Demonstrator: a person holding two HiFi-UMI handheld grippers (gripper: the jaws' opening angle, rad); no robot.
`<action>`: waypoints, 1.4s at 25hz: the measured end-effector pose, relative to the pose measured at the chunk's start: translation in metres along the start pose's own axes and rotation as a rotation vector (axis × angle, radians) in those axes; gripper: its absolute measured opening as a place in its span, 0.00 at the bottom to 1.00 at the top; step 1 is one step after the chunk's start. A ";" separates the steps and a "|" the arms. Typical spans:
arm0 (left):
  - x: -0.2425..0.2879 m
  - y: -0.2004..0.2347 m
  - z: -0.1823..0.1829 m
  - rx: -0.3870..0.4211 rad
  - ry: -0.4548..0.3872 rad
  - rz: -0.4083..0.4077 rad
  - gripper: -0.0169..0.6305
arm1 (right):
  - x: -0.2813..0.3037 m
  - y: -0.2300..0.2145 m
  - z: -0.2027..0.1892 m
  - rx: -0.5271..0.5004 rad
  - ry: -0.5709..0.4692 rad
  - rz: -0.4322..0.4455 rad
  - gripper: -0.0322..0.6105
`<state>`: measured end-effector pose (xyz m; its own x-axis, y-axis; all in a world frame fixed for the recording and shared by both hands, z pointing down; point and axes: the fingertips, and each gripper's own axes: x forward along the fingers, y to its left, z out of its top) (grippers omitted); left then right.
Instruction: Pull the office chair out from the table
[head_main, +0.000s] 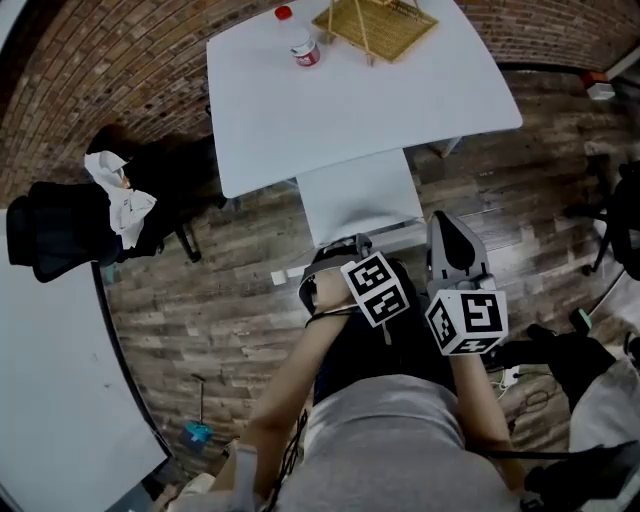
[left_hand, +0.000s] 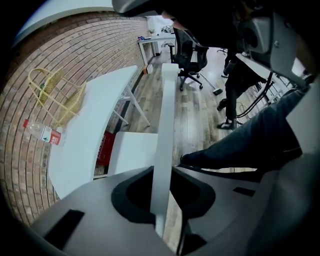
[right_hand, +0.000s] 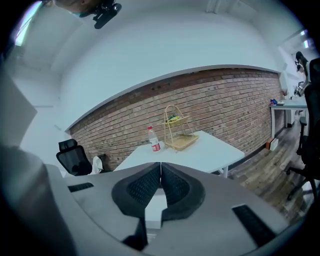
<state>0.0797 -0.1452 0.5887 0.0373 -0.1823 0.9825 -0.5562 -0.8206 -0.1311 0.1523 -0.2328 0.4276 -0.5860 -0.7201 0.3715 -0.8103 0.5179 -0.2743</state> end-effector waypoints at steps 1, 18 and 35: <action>-0.001 -0.006 -0.001 -0.002 -0.001 0.000 0.16 | -0.003 0.003 -0.001 -0.003 -0.001 0.006 0.07; -0.022 -0.109 -0.029 0.040 -0.029 -0.025 0.16 | -0.111 0.021 -0.050 0.063 -0.072 -0.173 0.07; -0.031 -0.173 -0.030 -0.008 -0.004 -0.023 0.16 | -0.162 0.004 -0.057 0.028 -0.055 -0.123 0.07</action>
<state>0.1493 0.0185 0.5853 0.0534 -0.1651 0.9848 -0.5621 -0.8201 -0.1069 0.2439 -0.0881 0.4170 -0.4808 -0.8019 0.3547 -0.8749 0.4120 -0.2546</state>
